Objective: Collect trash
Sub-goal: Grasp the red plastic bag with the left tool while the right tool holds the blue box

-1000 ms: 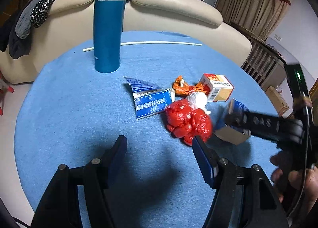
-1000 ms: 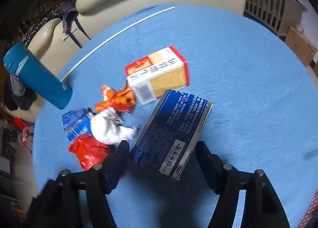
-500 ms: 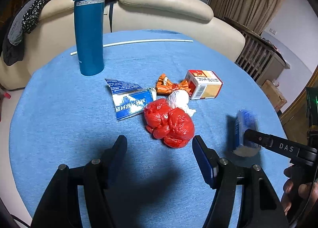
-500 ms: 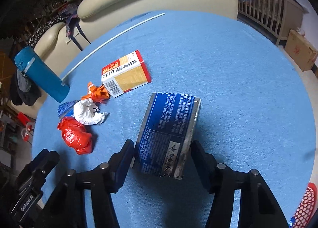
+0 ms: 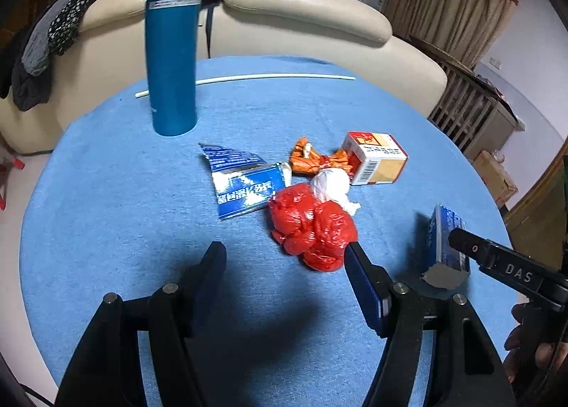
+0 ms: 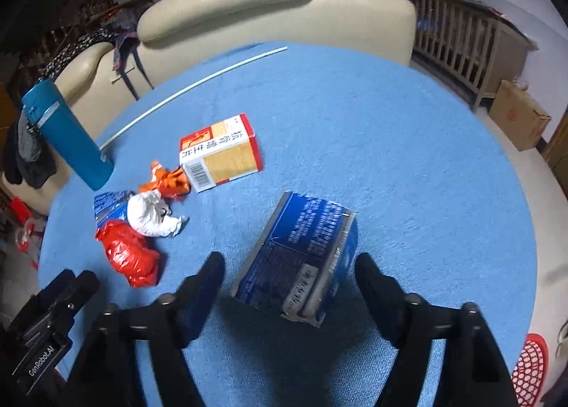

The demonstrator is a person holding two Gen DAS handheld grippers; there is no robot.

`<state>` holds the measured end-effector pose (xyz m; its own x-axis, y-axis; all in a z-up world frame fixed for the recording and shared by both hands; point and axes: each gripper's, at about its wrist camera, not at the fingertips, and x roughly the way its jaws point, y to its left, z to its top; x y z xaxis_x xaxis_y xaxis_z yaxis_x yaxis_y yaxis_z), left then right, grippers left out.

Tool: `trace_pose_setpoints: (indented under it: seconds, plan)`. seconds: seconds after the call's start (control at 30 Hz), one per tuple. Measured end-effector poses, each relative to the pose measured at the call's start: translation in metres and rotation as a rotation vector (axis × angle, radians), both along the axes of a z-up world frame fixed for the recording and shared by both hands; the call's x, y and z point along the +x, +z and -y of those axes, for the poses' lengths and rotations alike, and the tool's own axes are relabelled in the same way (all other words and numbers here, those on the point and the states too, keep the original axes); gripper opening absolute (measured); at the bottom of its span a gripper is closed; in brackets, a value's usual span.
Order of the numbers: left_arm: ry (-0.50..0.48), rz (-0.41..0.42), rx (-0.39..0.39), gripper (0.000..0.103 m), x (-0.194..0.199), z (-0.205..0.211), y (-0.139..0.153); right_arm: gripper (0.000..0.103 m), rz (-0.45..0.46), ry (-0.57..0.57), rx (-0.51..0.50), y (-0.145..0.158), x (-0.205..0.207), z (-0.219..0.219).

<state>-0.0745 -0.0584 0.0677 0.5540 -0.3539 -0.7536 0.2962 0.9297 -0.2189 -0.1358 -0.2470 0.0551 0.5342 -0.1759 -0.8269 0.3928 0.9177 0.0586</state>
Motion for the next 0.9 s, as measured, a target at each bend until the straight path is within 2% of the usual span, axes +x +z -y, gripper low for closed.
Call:
trace_pose_setpoints:
  seconds: [0.2,0.23,0.33,0.47,0.67,0.8,0.9]
  plan:
    - [-0.011,0.003,0.007,0.070,-0.001,0.002,0.001,0.080,-0.068,-0.025,-0.006,-0.023,0.017,-0.008]
    - [-0.014,0.006,0.008,0.070,-0.001,0.002,0.002,0.077,-0.068,-0.022,-0.002,-0.025,0.016,-0.008]
    - [-0.018,0.008,0.009,0.070,0.001,0.005,0.002,0.070,-0.048,0.004,-0.017,-0.019,0.008,-0.004]
    - [-0.023,-0.001,0.001,0.070,0.005,0.014,0.001,0.069,-0.039,0.009,0.006,-0.014,-0.004,0.012]
    - [-0.002,-0.028,0.048,0.075,0.015,0.043,-0.005,0.069,-0.008,0.009,0.055,-0.013,-0.021,0.026]
    - [0.039,-0.062,0.107,0.078,0.030,0.056,-0.021,0.069,0.008,0.023,0.066,-0.011,-0.025,0.026]
    - [0.014,-0.088,0.088,0.057,0.034,0.054,-0.029,0.069,0.018,0.039,0.072,-0.009,-0.027,0.026]
